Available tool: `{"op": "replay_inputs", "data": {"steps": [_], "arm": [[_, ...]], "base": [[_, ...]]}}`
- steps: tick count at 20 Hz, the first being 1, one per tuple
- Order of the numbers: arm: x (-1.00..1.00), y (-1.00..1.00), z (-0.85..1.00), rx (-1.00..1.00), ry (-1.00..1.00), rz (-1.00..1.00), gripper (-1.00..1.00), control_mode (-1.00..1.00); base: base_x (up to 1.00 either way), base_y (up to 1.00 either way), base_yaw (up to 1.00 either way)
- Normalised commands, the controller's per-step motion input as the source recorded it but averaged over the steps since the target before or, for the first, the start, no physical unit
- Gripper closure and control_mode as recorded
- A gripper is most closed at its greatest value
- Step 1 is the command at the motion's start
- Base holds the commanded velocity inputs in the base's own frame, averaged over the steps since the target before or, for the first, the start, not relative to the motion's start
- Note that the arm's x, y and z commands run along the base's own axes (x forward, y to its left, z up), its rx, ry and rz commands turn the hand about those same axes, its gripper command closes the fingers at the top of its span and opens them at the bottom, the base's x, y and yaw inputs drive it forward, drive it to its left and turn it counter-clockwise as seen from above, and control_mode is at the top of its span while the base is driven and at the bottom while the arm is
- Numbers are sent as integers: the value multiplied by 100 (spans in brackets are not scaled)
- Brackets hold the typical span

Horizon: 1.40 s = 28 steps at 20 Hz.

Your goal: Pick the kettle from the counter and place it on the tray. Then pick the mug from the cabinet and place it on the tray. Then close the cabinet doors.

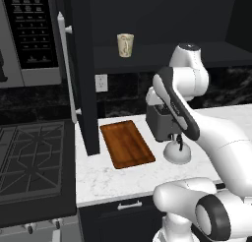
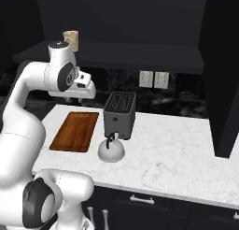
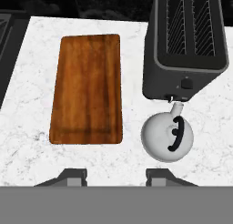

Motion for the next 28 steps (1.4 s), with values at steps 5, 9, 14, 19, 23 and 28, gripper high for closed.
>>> {"op": "replay_inputs", "data": {"steps": [5, 9, 14, 19, 23, 28], "arm": [[-18, -12, -14, 0, 0, 0, -100, -100], [-61, -31, -39, 0, -10, 0, -100, -100], [-46, -46, -44, 0, 1, -9, -100, -100], [-8, -53, -44, 0, 11, -19, -100, -100], [7, -51, -45, 0, 9, -25, -100, -100], [32, -44, -41, 0, 9, -22, -100, -100]], "base": [[0, 0, 0], [0, 0, 0], [0, 0, 0], [0, 0, 0], [0, 0, 0], [0, 0, 0]]}}
